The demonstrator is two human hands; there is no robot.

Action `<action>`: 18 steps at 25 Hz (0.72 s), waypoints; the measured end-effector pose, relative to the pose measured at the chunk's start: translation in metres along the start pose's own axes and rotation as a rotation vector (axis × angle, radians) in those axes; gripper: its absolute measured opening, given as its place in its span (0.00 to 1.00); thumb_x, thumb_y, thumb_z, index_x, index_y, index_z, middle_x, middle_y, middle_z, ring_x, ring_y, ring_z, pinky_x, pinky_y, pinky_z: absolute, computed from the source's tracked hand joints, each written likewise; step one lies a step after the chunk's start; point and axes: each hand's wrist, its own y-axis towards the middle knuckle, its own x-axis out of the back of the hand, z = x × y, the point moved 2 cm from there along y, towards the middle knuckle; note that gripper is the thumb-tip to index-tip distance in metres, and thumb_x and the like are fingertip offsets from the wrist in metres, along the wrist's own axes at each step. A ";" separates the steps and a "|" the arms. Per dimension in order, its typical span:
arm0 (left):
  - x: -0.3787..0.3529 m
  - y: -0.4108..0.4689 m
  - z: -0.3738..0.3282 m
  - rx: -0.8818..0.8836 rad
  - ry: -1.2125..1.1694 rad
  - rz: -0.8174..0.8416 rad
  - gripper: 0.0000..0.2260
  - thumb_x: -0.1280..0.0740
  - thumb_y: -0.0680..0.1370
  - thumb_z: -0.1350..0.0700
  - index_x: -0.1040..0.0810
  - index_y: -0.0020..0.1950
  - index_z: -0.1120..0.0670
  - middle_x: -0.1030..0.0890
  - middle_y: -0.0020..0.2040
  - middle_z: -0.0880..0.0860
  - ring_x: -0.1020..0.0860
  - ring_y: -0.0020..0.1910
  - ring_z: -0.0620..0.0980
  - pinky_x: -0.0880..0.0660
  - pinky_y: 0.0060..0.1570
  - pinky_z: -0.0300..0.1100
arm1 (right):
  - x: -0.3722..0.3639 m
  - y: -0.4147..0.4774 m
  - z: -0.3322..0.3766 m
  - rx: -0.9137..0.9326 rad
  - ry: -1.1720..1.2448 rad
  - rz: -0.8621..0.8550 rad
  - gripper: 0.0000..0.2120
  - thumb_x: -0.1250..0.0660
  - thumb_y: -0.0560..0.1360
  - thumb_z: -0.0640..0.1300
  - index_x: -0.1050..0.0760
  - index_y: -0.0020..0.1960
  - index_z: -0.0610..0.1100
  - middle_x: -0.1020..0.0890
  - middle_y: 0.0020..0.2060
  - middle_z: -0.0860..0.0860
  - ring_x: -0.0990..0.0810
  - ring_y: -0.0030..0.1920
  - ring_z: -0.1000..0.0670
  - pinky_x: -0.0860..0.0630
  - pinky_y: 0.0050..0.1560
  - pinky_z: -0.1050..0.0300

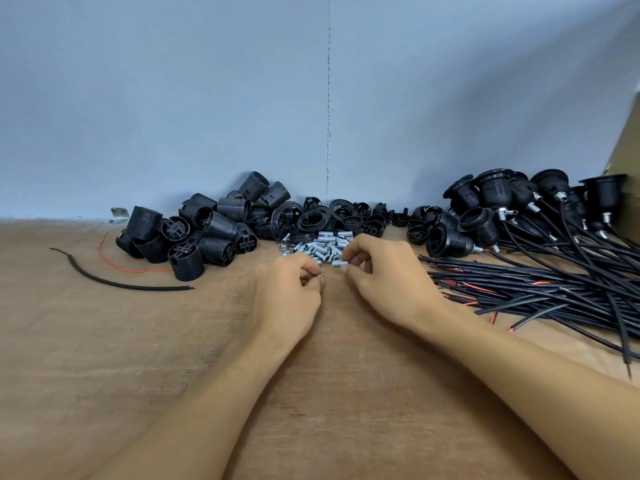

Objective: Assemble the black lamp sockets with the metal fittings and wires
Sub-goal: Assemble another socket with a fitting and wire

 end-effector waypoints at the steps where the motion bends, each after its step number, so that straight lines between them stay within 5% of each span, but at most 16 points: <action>1: -0.001 0.000 0.000 0.037 -0.065 -0.011 0.12 0.25 0.75 0.62 0.22 0.37 0.47 0.20 0.31 0.42 0.19 0.34 0.36 0.28 0.36 0.25 | 0.001 -0.007 0.000 0.018 0.023 0.027 0.04 0.28 0.75 0.46 0.20 0.49 0.52 0.18 0.38 0.58 0.23 0.37 0.59 0.25 0.44 0.59; 4: -0.007 -0.004 -0.003 0.229 -0.456 0.048 0.05 0.29 0.78 0.65 0.19 0.45 0.55 0.15 0.33 0.52 0.15 0.35 0.50 0.19 0.39 0.41 | 0.006 -0.018 0.000 0.046 0.099 0.017 0.04 0.27 0.75 0.45 0.20 0.49 0.52 0.19 0.37 0.59 0.22 0.39 0.57 0.26 0.42 0.65; 7: -0.010 -0.008 -0.004 0.324 -0.663 0.105 0.06 0.31 0.78 0.68 0.19 0.49 0.58 0.13 0.38 0.56 0.13 0.39 0.52 0.18 0.39 0.41 | 0.008 -0.021 -0.002 0.024 0.136 -0.028 0.04 0.27 0.75 0.43 0.19 0.50 0.50 0.19 0.37 0.59 0.22 0.40 0.57 0.26 0.42 0.67; 18: -0.009 -0.008 -0.002 0.319 -0.747 0.159 0.07 0.27 0.75 0.69 0.17 0.50 0.61 0.13 0.40 0.59 0.13 0.41 0.54 0.18 0.41 0.40 | 0.007 -0.020 -0.006 0.025 0.188 -0.030 0.04 0.26 0.74 0.43 0.18 0.49 0.48 0.18 0.36 0.58 0.21 0.41 0.59 0.28 0.42 0.71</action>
